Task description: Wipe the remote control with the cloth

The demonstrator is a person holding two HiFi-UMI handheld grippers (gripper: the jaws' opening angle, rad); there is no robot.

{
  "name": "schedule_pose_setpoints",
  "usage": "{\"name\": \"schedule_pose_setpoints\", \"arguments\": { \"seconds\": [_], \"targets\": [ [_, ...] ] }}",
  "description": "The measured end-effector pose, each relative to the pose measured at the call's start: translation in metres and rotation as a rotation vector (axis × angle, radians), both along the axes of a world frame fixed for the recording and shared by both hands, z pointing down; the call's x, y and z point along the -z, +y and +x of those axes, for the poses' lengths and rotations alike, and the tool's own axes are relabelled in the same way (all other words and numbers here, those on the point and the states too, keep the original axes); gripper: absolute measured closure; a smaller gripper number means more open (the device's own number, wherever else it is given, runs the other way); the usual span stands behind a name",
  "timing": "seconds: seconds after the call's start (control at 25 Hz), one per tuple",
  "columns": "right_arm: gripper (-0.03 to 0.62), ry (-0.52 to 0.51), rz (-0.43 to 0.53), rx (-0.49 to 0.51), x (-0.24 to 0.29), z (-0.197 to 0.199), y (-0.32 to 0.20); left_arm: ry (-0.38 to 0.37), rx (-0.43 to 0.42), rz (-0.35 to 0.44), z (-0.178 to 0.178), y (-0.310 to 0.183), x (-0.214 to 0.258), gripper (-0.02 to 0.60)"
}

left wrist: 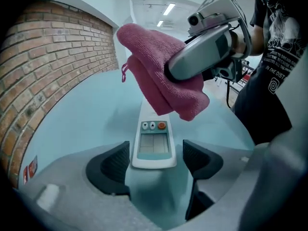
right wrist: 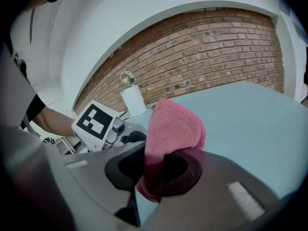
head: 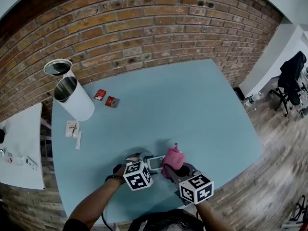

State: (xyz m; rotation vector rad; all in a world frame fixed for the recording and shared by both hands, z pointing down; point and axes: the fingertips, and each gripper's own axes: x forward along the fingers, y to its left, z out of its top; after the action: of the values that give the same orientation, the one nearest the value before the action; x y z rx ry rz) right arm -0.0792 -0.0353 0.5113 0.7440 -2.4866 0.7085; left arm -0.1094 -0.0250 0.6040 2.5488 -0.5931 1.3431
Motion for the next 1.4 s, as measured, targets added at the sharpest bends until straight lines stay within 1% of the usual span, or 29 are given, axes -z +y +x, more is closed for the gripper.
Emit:
{"name": "schedule_pose_setpoints", "arguments": {
  "seconds": [0.24,0.36,0.56,0.68,0.8,0.96,1.2,1.4],
  "targets": [
    [0.528,-0.049,-0.050,0.068,-0.009,-0.032,-0.003,0.042,0.004,-0.058,0.000,-0.002,-0.005,0.222],
    [0.528,-0.066,-0.067,0.090,-0.013,-0.046,-0.003,0.046,0.004,-0.062,0.001,-0.002,-0.005,0.222],
    [0.528,-0.065,-0.093,0.149,-0.022,-0.065,-0.006,0.044,0.004,-0.065,0.002,-0.002,-0.004,0.227],
    [0.528,-0.074,-0.112,0.172,-0.027,-0.070,-0.004,0.039,0.011,-0.077,0.002,0.000,-0.005,0.250],
    [0.528,-0.076,-0.112,0.192,-0.031,-0.071,-0.002,0.026,0.026,-0.088,0.001,0.000,-0.007,0.271],
    [0.528,-0.059,-0.079,0.226,-0.032,-0.067,-0.003,-0.001,0.051,-0.104,0.001,0.001,-0.007,0.293],
    [0.528,-0.028,-0.036,0.271,-0.037,-0.057,-0.006,-0.032,0.083,-0.110,-0.001,-0.001,-0.010,0.296],
    [0.528,-0.053,-0.055,0.258,-0.037,-0.041,-0.019,-0.089,0.079,-0.152,-0.002,0.003,-0.012,0.296]
  ]
}}
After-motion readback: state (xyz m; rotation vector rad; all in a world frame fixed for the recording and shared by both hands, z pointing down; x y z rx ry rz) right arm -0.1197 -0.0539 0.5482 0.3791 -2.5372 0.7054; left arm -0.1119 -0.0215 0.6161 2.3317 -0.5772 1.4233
